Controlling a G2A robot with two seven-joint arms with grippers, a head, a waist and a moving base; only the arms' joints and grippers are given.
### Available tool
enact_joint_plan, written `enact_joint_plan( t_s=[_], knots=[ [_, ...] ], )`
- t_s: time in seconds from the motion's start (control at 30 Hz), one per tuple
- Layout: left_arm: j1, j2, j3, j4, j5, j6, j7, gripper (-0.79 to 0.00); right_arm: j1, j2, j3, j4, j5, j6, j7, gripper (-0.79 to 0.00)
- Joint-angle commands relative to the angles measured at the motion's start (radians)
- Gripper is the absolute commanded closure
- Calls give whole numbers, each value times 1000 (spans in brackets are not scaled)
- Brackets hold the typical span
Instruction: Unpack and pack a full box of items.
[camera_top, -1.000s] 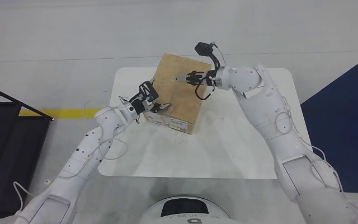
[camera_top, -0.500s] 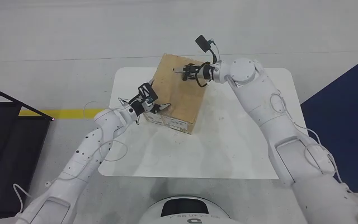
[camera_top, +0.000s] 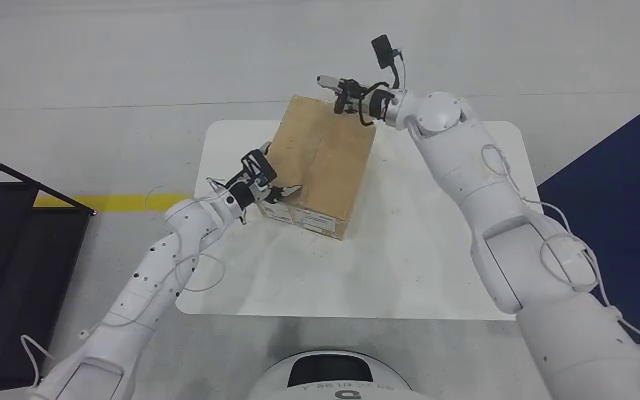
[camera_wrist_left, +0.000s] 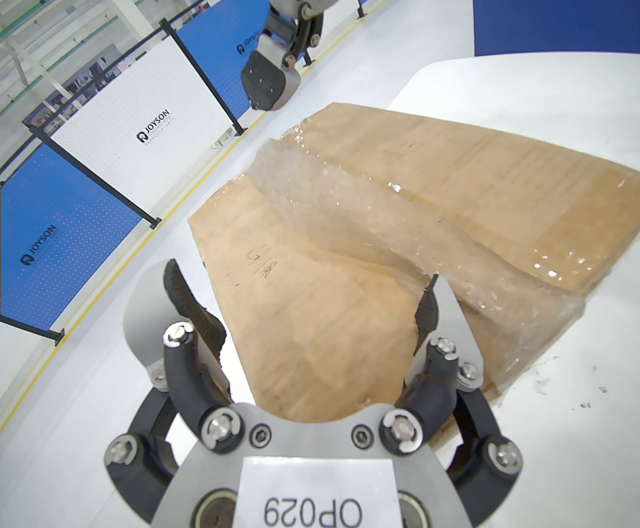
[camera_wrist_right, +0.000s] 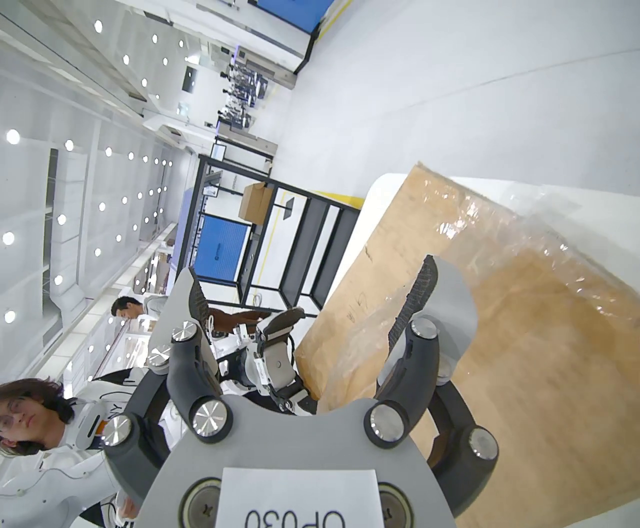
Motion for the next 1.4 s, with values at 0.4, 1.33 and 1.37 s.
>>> enact_joint_plan(
  t_s=[0.4,1.33,1.37],
  knots=[
    [13,1,-12,-13,7,-8,-3,-785,17,-20,-33,76,-117,6,-118,-785],
    [79,18,-50,-126,64,-111,-26,-785,-20,-24,-23,69,-157,17,-41,-785],
    [77,18,-45,-123,64,-117,-17,-785,-20,-25,-22,69,-157,18,-41,-785]
  ],
)
